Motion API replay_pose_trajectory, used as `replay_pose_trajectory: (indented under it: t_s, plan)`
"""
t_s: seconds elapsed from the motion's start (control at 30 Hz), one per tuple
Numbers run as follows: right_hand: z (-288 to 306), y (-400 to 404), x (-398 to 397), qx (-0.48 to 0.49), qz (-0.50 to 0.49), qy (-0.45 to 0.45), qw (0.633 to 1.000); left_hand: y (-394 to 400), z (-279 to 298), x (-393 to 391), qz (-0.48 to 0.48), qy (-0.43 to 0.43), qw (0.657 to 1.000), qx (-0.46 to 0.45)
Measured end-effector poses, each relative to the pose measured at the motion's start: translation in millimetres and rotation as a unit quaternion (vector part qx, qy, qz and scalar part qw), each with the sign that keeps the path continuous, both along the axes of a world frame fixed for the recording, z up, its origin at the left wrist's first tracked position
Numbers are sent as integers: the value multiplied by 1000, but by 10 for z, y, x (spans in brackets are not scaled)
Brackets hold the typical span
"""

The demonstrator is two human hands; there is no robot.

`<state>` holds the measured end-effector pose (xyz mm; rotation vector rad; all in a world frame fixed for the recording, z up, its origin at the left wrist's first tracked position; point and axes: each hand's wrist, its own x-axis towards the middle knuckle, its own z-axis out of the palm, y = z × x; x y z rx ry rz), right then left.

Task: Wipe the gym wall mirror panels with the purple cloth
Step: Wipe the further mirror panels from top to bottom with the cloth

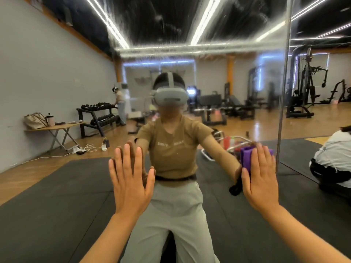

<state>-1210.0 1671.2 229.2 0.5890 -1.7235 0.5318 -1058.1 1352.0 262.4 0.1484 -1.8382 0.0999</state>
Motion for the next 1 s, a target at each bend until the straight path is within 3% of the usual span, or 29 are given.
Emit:
replay_pose_trajectory:
  t_s: [0.2, 0.33, 0.5, 0.77, 0.87, 1.0]
  plan:
    - [-973, 123, 155, 74, -12, -40, 996, 3, -183, -17, -5, -6, 1000, -4]
    - [-1116, 177, 163, 83, -21, -59, 995, -7, -209, -6, 0, -11, 1000, -10]
    - [-752, 140, 156, 73, 6, -49, 996, -19, -225, 5, 4, -17, 1000, -15]
    - [935, 12, -6, 2, 14, -15, 1000, -17, -236, -16, 5, -17, 1000, -12]
    - [887, -17, -23, -15, 17, 6, 1000, -17, -237, -13, 2, -18, 1000, -9]
    - [230, -37, -25, 2, 15, 33, 999, -26, -244, -21, 0, -19, 1000, -9]
